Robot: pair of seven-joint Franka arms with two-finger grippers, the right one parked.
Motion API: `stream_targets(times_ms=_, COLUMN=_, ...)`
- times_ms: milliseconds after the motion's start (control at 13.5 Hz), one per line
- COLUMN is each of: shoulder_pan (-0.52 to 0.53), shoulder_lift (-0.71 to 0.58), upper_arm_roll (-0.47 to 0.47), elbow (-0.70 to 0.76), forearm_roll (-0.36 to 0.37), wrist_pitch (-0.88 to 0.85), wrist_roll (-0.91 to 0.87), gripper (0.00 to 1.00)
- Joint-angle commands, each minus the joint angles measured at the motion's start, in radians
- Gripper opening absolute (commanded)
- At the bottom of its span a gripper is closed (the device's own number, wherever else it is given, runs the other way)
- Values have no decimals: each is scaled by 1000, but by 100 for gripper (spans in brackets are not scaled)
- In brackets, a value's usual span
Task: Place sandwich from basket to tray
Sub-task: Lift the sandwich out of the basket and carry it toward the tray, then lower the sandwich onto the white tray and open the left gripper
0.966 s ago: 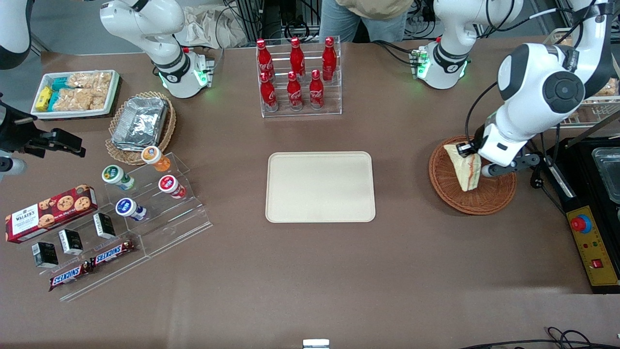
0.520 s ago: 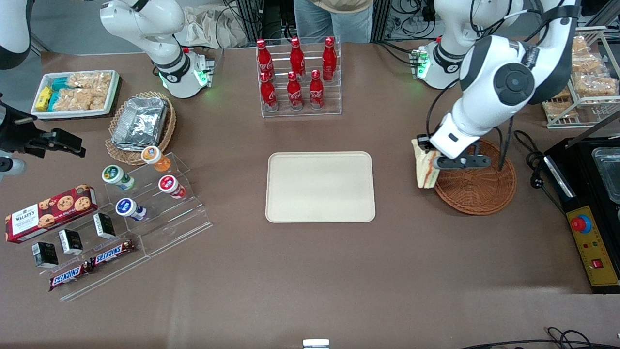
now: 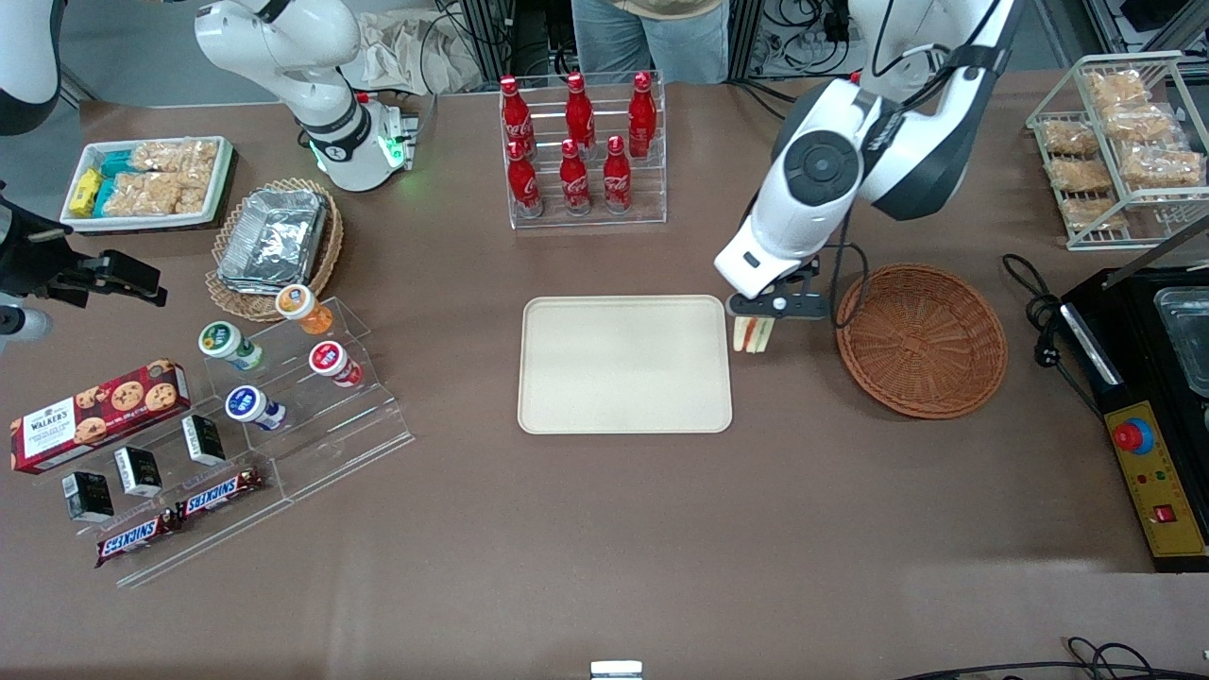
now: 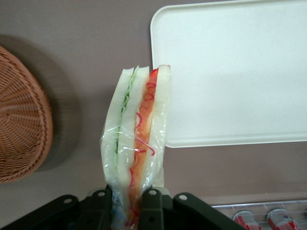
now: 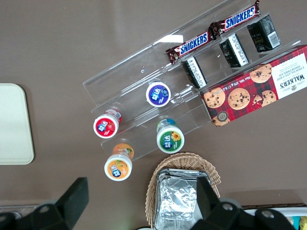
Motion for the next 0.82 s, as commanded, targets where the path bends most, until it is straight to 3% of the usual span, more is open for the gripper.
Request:
stream_targets(times_ms=0, shoulder_pan=-29, shoulder_lift=72, upper_arm_roll=7, elbow=35, forearm_roll=21, wrist_pitch=38, wrist_roll=-61, gripper=0)
stream_targets(times_ms=149, shoulder_pan=-49, shoulder_lift=114, upper_arm_roll=7, elbow=26, forearm_roll=56, wrist_pitch=87, wrist_roll=-102, gripper=0)
stream_targets(times_ms=743, shoulder_pan=-93, shoulder_lift=217, upper_arm_roll=7, elbow=0, forearm_roll=64, wrist_pitch=227, wrist_roll=-173, gripper=0)
